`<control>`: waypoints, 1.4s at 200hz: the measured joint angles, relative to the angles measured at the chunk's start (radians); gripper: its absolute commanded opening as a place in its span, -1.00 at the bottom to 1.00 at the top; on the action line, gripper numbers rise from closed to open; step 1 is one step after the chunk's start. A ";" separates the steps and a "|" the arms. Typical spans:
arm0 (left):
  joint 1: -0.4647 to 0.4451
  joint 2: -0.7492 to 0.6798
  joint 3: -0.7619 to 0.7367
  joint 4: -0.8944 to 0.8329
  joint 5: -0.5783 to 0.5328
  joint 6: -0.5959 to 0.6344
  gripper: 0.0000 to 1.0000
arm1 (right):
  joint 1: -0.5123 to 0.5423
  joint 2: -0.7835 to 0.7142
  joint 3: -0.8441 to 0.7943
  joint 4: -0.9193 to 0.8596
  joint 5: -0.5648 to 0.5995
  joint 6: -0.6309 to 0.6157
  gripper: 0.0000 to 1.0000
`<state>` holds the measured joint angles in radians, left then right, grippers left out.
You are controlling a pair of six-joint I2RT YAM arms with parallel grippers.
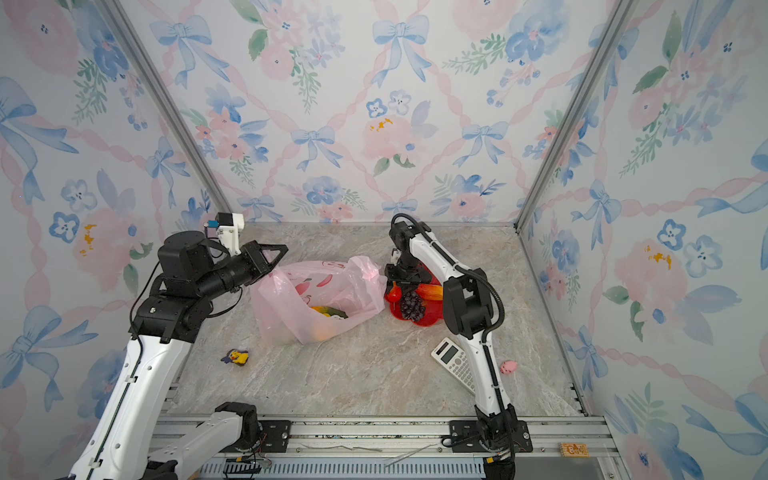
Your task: Place the fruits into the plastic bag
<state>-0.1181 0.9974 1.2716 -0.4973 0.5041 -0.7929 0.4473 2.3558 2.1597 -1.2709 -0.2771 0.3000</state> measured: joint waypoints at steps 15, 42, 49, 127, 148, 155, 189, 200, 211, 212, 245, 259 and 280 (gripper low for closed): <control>0.000 0.000 0.000 0.000 -0.003 0.000 -1.00 | 0.000 0.016 0.014 0.001 -0.001 0.000 0.10; 0.000 0.000 0.000 0.000 -0.007 -0.001 -1.00 | 0.000 0.036 0.024 0.002 -0.005 0.000 0.08; 0.000 0.000 0.000 0.000 -0.008 -0.001 -1.00 | 0.000 0.038 0.024 0.002 -0.007 0.000 0.08; 0.000 -0.031 -0.018 0.000 -0.011 -0.004 -1.00 | 0.000 0.027 0.010 0.016 -0.007 0.014 -0.27; 0.000 -0.033 -0.019 0.000 -0.011 -0.004 -1.00 | -0.008 -0.010 -0.023 0.027 -0.007 0.015 -0.28; 0.000 -0.032 -0.019 0.000 -0.011 -0.005 -1.00 | -0.010 -0.029 -0.040 0.031 -0.008 0.016 -0.28; 0.000 -0.032 -0.019 0.000 -0.011 -0.005 -1.00 | -0.061 -0.182 -0.155 0.061 -0.042 0.034 -0.29; -0.002 -0.032 -0.019 0.000 -0.011 -0.005 -1.00 | -0.093 -0.243 -0.189 0.072 -0.060 0.040 -0.30; -0.007 -0.032 -0.019 0.000 -0.015 -0.005 -1.00 | -0.130 -0.303 -0.215 0.079 -0.075 0.042 -0.30; -0.007 -0.032 -0.019 0.000 -0.014 -0.005 -1.00 | -0.132 -0.306 -0.217 0.079 -0.076 0.042 -0.30; -0.019 -0.032 -0.019 0.000 -0.023 -0.005 -1.00 | -0.242 -0.483 -0.258 0.095 -0.135 0.048 -0.31; -0.026 -0.032 -0.019 0.000 -0.026 -0.005 -1.00 | -0.274 -0.552 -0.259 0.110 -0.161 0.049 -0.32; -0.037 -0.032 -0.019 0.000 -0.032 -0.005 -1.00 | -0.282 -0.658 -0.257 0.143 -0.203 0.049 -0.32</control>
<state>-0.1551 0.9649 1.2530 -0.4973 0.4721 -0.7975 0.1650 1.6981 1.9026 -1.1275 -0.4805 0.3489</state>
